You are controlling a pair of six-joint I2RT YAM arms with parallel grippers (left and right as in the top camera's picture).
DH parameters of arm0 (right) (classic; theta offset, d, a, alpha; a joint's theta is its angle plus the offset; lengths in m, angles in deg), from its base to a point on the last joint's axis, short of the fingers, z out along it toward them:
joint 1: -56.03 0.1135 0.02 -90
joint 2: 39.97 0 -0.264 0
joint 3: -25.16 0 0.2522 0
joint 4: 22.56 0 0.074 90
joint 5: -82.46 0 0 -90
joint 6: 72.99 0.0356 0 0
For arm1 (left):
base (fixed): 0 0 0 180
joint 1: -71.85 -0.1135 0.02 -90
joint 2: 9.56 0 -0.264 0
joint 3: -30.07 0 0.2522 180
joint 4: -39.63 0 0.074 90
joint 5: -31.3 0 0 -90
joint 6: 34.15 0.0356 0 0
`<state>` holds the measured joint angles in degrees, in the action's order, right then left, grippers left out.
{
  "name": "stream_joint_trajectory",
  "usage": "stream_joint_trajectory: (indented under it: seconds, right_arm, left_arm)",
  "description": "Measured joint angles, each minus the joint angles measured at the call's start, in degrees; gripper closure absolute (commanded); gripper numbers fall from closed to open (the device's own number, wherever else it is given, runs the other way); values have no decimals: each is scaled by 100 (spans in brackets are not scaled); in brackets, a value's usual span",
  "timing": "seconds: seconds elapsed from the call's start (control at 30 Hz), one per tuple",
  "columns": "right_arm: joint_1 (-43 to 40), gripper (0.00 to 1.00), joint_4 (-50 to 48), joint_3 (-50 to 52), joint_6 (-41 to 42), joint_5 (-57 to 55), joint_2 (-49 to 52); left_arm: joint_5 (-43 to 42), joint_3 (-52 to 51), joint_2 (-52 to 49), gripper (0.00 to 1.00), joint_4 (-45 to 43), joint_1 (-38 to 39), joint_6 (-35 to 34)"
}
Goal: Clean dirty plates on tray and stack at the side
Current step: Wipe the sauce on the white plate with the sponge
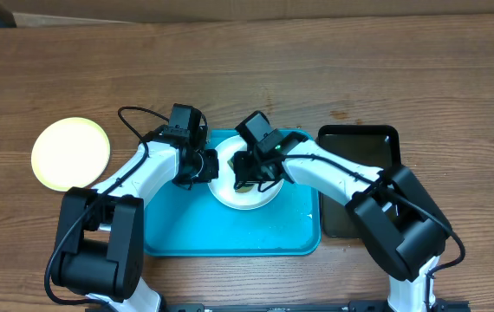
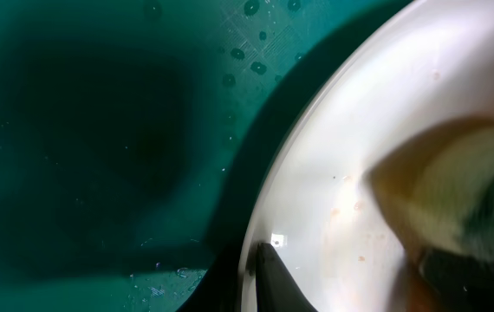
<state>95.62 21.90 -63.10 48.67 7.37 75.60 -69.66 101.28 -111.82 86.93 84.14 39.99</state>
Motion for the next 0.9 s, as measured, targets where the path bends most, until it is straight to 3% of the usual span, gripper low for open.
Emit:
stream_joint_trajectory:
  seconds: [0.13,0.37,0.57,0.9]
  right_arm:
    - [-297,96,463,-129,-411,348,-232]
    - [-584,96,1132,-295,-442,420,-1064]
    - [-505,96,1071,162,334,127,-1091]
    - [-496,96,-221,1329,1711,138,-1088]
  left_arm:
    - [0,0,0,91,-2,0,0]
    - [-2,0,0,91,-4,0,0]
    - [0,0,0,91,-2,0,0]
    - [-2,0,0,91,-2,0,0]
